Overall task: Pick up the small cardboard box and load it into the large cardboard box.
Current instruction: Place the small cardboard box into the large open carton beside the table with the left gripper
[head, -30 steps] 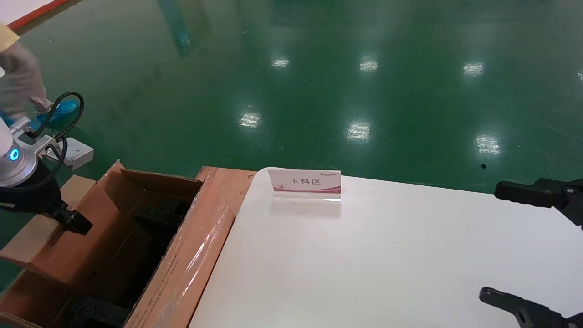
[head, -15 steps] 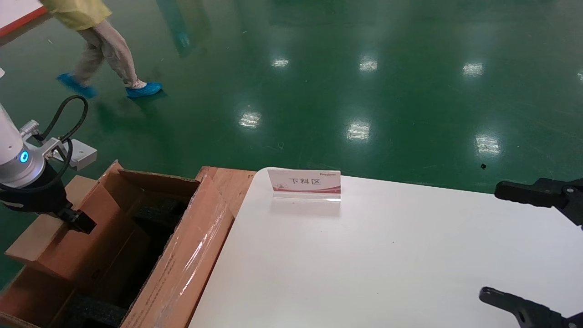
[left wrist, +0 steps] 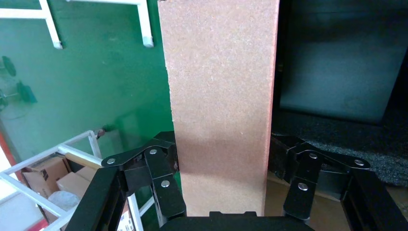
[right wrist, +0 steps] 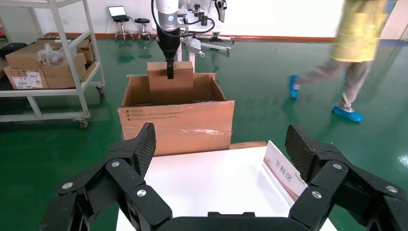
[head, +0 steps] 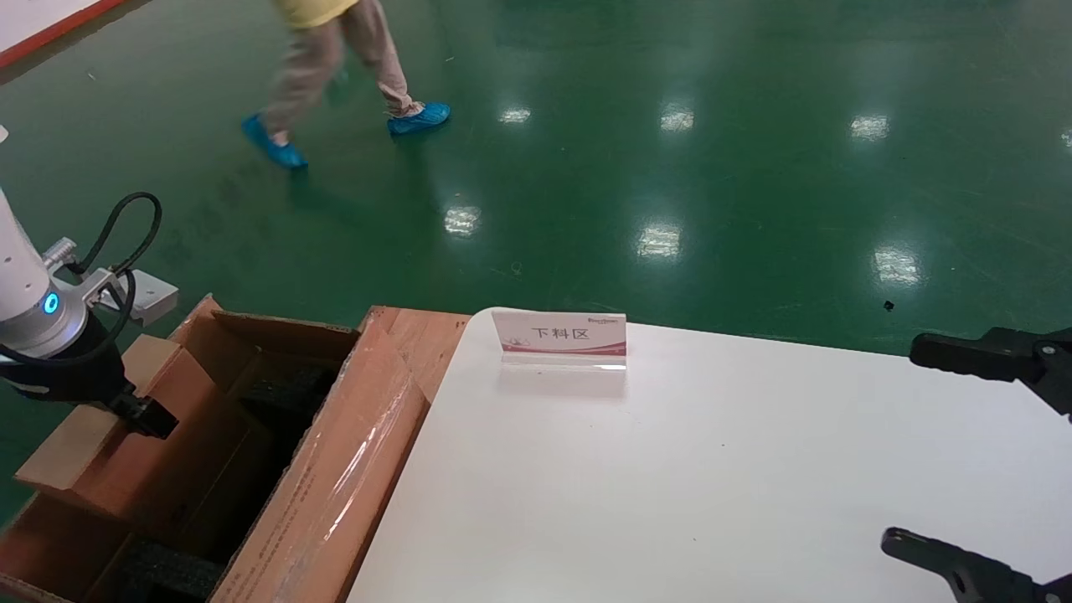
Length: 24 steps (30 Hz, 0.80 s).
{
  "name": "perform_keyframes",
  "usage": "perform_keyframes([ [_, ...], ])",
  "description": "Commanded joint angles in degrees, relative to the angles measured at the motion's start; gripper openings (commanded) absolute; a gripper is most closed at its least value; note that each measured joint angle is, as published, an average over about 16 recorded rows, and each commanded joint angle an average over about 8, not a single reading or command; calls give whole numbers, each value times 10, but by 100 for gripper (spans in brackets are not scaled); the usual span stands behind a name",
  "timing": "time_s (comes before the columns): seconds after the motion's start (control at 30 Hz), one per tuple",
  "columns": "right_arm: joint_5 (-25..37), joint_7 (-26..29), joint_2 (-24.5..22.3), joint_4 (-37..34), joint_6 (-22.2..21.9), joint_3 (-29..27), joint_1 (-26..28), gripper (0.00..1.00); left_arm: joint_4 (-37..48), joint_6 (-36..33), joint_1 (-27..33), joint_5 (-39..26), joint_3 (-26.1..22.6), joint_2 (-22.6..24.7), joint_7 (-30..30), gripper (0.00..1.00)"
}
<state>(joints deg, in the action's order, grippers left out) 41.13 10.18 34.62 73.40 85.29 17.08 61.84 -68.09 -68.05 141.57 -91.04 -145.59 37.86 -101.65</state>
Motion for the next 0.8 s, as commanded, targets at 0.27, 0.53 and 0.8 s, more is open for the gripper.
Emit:
perform_keyframes([
  [0.27, 0, 0, 0, 0, 0, 0, 0, 100, 14, 16, -19, 5, -1, -8, 5, 0],
  [0.53, 0, 0, 0, 0, 0, 1, 0, 100, 25, 22, -33, 8, -3, -15, 10, 0],
  [0.8, 0, 0, 0, 0, 0, 1, 0, 100, 35, 26, -45, 13, -5, -18, 14, 12],
])
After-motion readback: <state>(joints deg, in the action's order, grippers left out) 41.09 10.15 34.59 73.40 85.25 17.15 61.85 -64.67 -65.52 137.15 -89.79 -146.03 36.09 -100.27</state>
